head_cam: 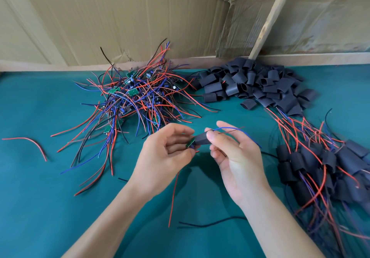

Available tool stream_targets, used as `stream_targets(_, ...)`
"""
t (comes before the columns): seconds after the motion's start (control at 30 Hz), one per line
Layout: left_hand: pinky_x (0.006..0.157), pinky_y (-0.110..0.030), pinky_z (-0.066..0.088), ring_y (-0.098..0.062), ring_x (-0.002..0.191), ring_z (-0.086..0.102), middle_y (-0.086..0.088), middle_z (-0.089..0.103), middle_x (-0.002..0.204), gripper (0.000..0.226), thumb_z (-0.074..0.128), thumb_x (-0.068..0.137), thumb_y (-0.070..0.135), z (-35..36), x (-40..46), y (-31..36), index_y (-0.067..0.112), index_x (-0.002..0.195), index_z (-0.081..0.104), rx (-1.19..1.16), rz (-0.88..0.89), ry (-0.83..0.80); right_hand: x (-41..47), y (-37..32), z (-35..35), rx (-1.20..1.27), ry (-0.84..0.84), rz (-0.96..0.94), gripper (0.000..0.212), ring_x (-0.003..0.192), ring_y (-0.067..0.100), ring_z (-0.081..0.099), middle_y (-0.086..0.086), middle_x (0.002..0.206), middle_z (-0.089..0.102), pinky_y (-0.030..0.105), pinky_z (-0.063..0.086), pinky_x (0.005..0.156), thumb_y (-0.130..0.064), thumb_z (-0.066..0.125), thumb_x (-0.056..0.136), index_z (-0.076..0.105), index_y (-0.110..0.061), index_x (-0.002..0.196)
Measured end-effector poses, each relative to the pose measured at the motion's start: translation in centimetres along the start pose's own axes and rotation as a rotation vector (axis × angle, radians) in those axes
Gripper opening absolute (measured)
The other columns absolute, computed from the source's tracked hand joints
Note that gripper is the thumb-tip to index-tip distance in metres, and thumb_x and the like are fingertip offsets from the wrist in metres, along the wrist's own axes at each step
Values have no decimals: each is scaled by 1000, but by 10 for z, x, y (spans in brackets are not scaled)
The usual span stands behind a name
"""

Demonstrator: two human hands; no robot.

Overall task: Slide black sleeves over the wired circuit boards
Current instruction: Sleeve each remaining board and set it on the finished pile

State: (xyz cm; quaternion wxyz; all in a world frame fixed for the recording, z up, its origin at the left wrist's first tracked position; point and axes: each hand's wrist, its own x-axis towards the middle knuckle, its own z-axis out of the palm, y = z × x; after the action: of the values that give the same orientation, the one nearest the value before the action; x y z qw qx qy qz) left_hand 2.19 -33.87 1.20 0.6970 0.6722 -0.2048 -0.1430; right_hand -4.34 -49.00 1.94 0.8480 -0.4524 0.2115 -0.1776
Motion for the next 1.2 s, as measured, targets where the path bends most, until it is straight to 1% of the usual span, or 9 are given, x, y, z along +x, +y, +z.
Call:
stream_targets(0.1,87,-23,58,-17,99,75,1,77,106,32,74,77,7,1,-1,1,20,105,69,27,5,-39,2,-5,-4,-101,-15,-74,55,65,16,57,15,91,77,21,48,61,-10,84,69,67,-12,121)
stream_targets(0.2,88,-22,56,-14,98,75,4,77,106,34,73,84,-4,1,-1,-1,22,105,66,83,22,-45,2,-5,-6,-132,-40,-78,52,64,16,56,10,84,75,21,48,61,-12,85,70,67,-14,119)
stream_targets(0.33,86,-22,56,-16,99,75,5,77,107,33,70,81,7,2,-3,-2,31,102,62,70,32,-51,4,-5,-8,-157,-38,-60,50,62,15,55,10,80,73,21,47,61,-14,85,70,68,-16,117)
stream_targets(0.5,85,-22,57,-15,97,76,7,75,108,32,68,83,8,2,-3,-4,33,101,60,111,77,-79,5,-2,-11,-248,-55,-119,42,63,17,56,8,82,76,22,48,62,-10,84,80,67,-21,118)
stream_targets(0.63,81,-23,58,-18,95,76,10,67,113,31,63,86,5,-1,-3,-2,29,104,57,110,111,-125,4,-4,-9,-246,-70,-85,50,62,15,60,8,81,75,21,49,58,-19,84,72,67,-20,119)
stream_targets(0.83,89,-39,61,-20,96,76,12,64,113,31,58,89,3,-2,-4,-5,27,108,55,136,94,-173,6,-7,-11,-211,-102,21,58,61,15,58,10,81,72,23,47,58,-14,93,64,69,-16,117)
stream_targets(0.9,84,-39,62,-23,94,77,8,66,111,29,60,90,2,-3,-3,-4,26,106,57,110,72,-174,7,-7,-12,-187,-111,61,54,59,14,56,7,75,68,22,47,56,-16,90,67,69,-14,117)
stream_targets(1.03,67,-31,62,-26,83,78,1,71,99,25,66,93,-2,-5,-2,-3,23,97,66,76,35,-135,9,-8,-15,-135,-119,134,34,58,14,58,3,73,67,21,48,52,-7,81,82,70,-8,114)
stream_targets(1.2,67,-29,61,-24,81,77,-1,75,91,20,69,92,-2,-2,-1,0,16,99,69,58,68,-93,8,-10,-14,-125,-123,148,32,60,15,62,7,79,70,22,50,53,-19,85,69,76,-12,99)
